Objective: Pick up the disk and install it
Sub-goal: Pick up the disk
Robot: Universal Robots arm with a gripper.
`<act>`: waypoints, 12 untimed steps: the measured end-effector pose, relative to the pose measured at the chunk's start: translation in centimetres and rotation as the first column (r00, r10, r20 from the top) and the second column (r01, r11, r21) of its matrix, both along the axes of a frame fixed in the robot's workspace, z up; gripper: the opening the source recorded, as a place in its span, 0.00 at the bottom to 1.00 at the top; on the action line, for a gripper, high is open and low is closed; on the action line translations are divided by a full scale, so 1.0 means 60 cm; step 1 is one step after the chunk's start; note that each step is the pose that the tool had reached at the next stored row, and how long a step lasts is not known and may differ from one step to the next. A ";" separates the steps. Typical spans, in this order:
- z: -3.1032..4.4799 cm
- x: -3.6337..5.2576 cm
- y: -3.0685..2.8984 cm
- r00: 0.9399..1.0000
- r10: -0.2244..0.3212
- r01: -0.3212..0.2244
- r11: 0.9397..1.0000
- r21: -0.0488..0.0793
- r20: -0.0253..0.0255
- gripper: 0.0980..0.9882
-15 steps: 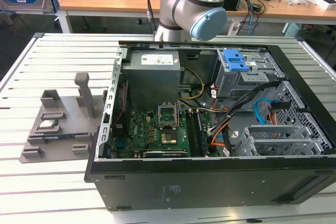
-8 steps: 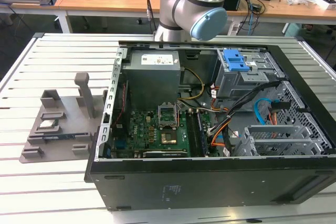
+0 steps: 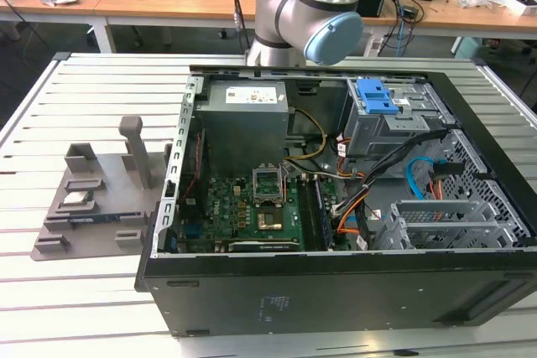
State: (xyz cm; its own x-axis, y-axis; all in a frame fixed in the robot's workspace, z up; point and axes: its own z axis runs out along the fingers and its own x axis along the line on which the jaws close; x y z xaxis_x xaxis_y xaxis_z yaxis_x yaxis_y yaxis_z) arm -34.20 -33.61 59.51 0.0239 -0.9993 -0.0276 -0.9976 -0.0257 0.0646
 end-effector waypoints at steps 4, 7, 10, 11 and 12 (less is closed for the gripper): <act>0.012 0.000 0.0001 1.000 0.000 0.000 1.000 0.000 -0.001 0.30; 0.024 0.001 0.0002 1.000 0.000 0.000 1.000 0.000 -0.002 0.30; 0.035 0.001 0.0002 1.000 0.000 0.000 1.000 0.000 -0.003 0.30; 0.038 0.001 0.0002 1.000 0.000 0.000 1.000 0.000 -0.003 0.30; 0.042 0.001 0.0003 1.000 0.000 0.000 1.000 0.000 -0.004 0.30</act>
